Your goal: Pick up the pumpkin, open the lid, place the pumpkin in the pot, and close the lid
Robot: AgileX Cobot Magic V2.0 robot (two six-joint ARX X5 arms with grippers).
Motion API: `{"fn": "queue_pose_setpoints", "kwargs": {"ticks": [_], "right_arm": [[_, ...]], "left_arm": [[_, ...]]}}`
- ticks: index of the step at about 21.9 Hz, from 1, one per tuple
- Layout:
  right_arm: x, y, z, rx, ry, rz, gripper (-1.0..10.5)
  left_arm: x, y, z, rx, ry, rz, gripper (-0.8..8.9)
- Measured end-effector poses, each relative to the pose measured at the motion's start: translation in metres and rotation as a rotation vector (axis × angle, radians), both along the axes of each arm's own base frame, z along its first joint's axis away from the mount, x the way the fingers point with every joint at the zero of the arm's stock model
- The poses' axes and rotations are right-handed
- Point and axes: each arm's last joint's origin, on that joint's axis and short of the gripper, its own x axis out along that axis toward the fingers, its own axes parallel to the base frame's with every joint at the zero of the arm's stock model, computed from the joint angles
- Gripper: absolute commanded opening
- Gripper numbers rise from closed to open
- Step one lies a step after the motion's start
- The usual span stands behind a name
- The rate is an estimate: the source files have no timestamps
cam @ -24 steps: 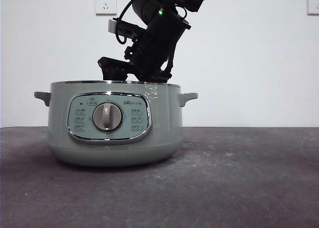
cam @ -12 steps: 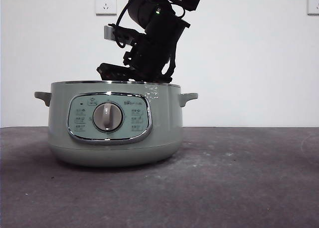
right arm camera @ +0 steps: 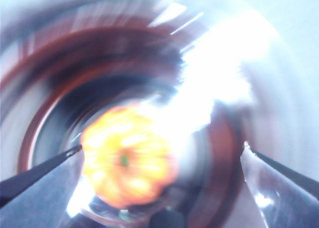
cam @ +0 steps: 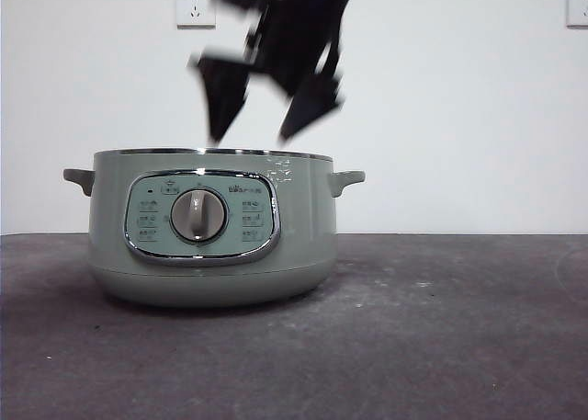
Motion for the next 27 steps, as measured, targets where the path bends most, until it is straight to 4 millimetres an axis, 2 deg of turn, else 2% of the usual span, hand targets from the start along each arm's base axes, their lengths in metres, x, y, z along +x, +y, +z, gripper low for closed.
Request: {"fn": "queue_pose_setpoints", "kwargs": {"ticks": [2, 5, 8, 11, 17, 27], "right_arm": [[-0.019, -0.029, 0.049, 0.037, -0.074, -0.108, 6.0], [-0.054, -0.070, 0.101, 0.103, -0.113, -0.172, 6.0], [-0.091, -0.097, 0.138, 0.168, -0.175, -0.171, 6.0], [-0.123, -0.122, 0.165, 0.232, -0.243, -0.168, 6.0], [-0.149, -0.142, 0.183, 0.282, -0.298, -0.168, 6.0], [-0.160, -0.150, 0.183, 0.255, -0.264, -0.170, 6.0]], "left_arm": [[0.014, -0.004, -0.004, 0.002, 0.031, -0.011, -0.09], [0.045, -0.013, -0.011, -0.005, 0.070, -0.045, -0.09], [0.074, -0.025, -0.021, 0.002, 0.098, -0.067, -0.09], [0.103, -0.042, -0.034, 0.007, 0.113, -0.103, -0.09], [0.140, -0.068, -0.057, 0.021, 0.148, -0.148, -0.09], [0.179, -0.093, -0.091, 0.032, 0.179, -0.177, -0.08]]}}
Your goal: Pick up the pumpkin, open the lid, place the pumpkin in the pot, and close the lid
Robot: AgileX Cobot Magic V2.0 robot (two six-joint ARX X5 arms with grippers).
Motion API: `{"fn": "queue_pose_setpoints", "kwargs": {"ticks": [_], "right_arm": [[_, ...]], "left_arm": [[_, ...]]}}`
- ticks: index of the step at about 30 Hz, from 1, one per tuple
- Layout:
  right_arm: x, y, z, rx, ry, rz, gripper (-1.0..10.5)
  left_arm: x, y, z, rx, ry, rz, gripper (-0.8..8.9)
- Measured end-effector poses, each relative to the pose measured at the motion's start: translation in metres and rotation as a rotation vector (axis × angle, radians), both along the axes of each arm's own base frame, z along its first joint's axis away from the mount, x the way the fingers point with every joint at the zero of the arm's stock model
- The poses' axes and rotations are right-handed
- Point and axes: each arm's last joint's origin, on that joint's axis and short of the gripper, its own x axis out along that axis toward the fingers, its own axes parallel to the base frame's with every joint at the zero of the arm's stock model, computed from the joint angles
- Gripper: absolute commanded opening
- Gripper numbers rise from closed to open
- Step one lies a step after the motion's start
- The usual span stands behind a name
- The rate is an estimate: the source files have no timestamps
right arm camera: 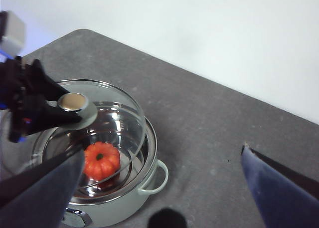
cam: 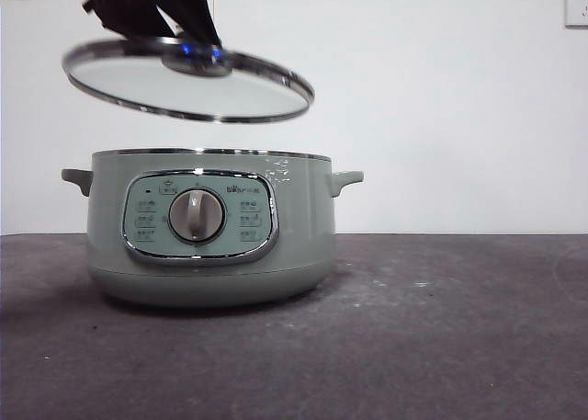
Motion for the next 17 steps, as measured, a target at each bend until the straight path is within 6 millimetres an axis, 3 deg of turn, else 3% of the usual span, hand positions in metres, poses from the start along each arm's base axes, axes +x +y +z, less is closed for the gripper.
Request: {"fn": "queue_pose_setpoints", "kwargs": {"ticks": [8, 17], "right_arm": [[0.000, 0.000, 0.000, -0.003, 0.004, 0.000, 6.0], [0.000, 0.000, 0.000, -0.003, 0.004, 0.000, 6.0]], "left_arm": [[0.019, -0.008, -0.021, 0.016, 0.035, 0.002, -0.09], [0.025, -0.010, -0.028, 0.020, 0.043, 0.002, -0.09]]}}
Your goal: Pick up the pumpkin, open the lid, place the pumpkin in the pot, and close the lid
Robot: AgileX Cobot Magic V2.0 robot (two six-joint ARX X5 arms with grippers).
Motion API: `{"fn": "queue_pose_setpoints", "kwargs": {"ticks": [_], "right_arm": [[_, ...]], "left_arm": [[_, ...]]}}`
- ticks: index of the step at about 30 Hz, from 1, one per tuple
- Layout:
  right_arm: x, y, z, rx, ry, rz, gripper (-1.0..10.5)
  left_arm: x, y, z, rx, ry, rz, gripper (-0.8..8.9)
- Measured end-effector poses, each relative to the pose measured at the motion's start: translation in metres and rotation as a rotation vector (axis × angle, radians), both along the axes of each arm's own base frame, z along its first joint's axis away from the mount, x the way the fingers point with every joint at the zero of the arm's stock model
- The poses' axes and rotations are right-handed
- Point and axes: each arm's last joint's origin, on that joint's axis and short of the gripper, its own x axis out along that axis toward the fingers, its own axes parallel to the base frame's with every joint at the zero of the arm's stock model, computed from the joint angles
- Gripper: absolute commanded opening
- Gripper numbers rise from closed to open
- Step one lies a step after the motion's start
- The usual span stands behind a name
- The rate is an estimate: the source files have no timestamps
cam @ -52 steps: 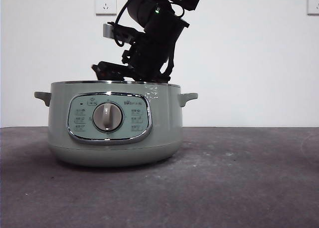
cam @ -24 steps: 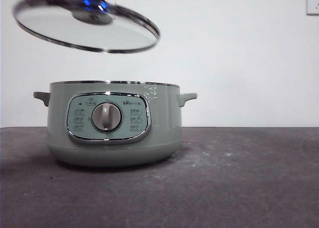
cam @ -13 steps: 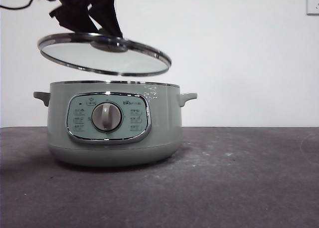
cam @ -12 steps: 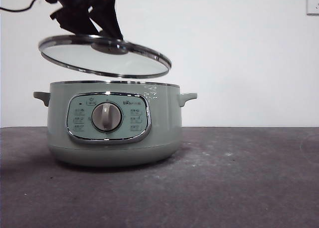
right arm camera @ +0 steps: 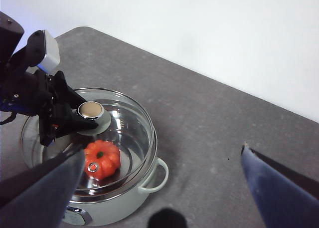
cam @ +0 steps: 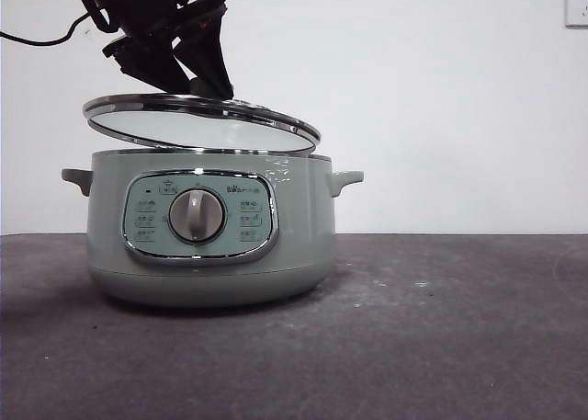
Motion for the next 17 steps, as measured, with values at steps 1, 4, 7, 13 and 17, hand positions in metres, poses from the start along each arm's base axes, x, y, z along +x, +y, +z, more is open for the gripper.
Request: {"fn": "queue_pose_setpoints", "kwargs": {"ticks": [1, 4, 7, 13, 17], "right_arm": [[0.000, 0.000, 0.000, 0.000, 0.000, 0.000, 6.0], [0.000, 0.000, 0.000, 0.000, 0.000, 0.000, 6.0], [0.000, 0.000, 0.000, 0.000, 0.000, 0.000, 6.0], [0.000, 0.000, 0.000, 0.000, 0.000, 0.000, 6.0], [0.000, 0.000, 0.000, 0.000, 0.000, 0.000, 6.0]], "left_arm": [[0.000, 0.000, 0.000, 0.000, 0.000, -0.001, -0.09], [0.000, -0.002, -0.002, 0.002, 0.004, -0.005, -0.09], [0.002, -0.006, -0.007, 0.008, 0.019, -0.013, -0.09], [0.005, -0.011, -0.014, 0.021, 0.038, -0.019, -0.09], [0.005, -0.012, -0.014, 0.025, 0.036, -0.016, -0.09]]}}
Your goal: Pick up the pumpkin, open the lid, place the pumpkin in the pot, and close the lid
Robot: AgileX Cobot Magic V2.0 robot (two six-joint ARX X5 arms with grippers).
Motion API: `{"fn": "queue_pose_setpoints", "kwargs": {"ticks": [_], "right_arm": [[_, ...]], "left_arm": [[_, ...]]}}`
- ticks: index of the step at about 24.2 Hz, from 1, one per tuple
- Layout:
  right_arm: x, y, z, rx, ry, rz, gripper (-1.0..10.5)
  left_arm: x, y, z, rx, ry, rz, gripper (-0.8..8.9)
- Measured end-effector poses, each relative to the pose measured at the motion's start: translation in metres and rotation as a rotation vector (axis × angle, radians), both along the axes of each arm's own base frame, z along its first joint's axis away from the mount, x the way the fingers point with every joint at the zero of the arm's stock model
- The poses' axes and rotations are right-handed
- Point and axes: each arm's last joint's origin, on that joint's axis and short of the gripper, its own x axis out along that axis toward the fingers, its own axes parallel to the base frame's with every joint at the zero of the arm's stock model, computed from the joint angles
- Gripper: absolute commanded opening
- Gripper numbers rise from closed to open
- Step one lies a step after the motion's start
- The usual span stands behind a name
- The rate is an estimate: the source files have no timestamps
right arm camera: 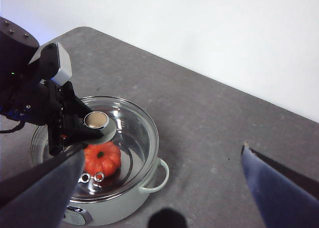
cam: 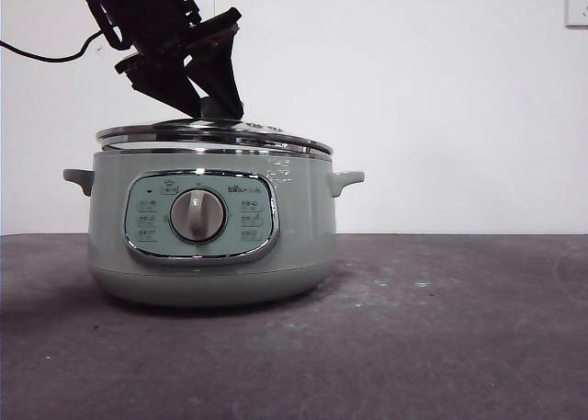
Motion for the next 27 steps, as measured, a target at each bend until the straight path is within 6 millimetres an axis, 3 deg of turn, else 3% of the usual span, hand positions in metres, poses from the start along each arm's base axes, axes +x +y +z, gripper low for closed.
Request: {"fn": "queue_pose_setpoints", "kwargs": {"ticks": [18, 20, 22, 24, 27], "right_arm": [[-0.0009, -0.0006, -0.0024, -0.017, 0.022, 0.000, 6.0], [-0.0011, -0.0008, -0.0032, -0.022, 0.029, 0.001, 6.0], [-0.0017, -0.0008, -0.0042, -0.025, 0.041, 0.012, 5.9], [-0.0027, -0.0006, -0.0058, -0.024, 0.064, 0.036, 5.9], [-0.0046, -0.0005, -0.0087, -0.024, 0.105, 0.071, 5.9]], "left_arm": [[-0.0019, 0.0008, -0.0032, 0.041, 0.034, 0.024, 0.14], [-0.0018, 0.0007, -0.0030, 0.042, 0.038, 0.024, 1.34], [-0.0018, 0.0007, -0.0028, 0.043, 0.040, 0.023, 3.58], [-0.0018, 0.0007, -0.0027, 0.043, 0.040, 0.023, 5.08], [-0.0020, 0.0008, -0.0029, 0.045, 0.043, 0.023, 5.12]]}}
